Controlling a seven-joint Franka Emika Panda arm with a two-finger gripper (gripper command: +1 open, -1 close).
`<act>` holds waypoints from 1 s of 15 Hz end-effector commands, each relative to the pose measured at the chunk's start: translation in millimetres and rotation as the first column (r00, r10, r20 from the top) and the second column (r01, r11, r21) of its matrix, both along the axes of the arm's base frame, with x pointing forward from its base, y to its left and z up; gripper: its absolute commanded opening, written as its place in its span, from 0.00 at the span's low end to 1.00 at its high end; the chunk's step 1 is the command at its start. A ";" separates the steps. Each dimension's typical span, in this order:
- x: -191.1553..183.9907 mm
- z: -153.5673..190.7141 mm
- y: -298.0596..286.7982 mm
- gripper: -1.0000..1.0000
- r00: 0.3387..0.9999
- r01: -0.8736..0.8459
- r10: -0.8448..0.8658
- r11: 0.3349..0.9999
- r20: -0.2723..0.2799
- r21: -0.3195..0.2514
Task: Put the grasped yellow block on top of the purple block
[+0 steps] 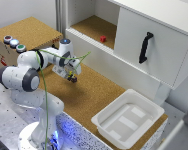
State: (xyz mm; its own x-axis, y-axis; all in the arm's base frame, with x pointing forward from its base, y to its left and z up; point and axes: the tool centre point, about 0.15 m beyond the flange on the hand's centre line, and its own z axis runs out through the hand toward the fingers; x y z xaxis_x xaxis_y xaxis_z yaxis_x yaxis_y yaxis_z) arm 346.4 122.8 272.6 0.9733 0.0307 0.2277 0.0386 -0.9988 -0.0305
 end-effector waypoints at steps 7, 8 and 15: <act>43.8 -38.9 14.4 0.00 1.000 -0.011 0.010 1.000 -0.016 -0.026; 47.3 -40.8 13.3 0.00 1.000 -0.005 0.004 1.000 -0.021 -0.022; 53.8 -40.7 7.3 0.00 1.000 0.014 -0.015 1.000 -0.019 -0.027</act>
